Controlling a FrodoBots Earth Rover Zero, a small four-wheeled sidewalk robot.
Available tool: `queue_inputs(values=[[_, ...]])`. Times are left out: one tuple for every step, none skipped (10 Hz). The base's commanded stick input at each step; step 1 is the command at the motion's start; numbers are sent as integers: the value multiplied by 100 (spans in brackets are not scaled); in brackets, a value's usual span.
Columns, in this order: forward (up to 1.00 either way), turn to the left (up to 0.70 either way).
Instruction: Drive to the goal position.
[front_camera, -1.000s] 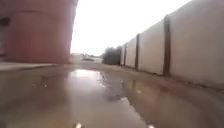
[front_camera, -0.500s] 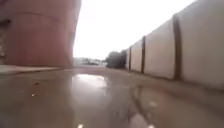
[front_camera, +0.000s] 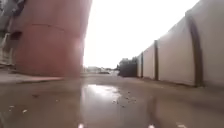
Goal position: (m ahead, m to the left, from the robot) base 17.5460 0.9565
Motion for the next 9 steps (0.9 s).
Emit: queue_inputs(values=[[100, 2], [100, 2], [100, 2], [100, 2], [100, 2], [100, 2], [100, 2], [100, 2], [100, 2]])
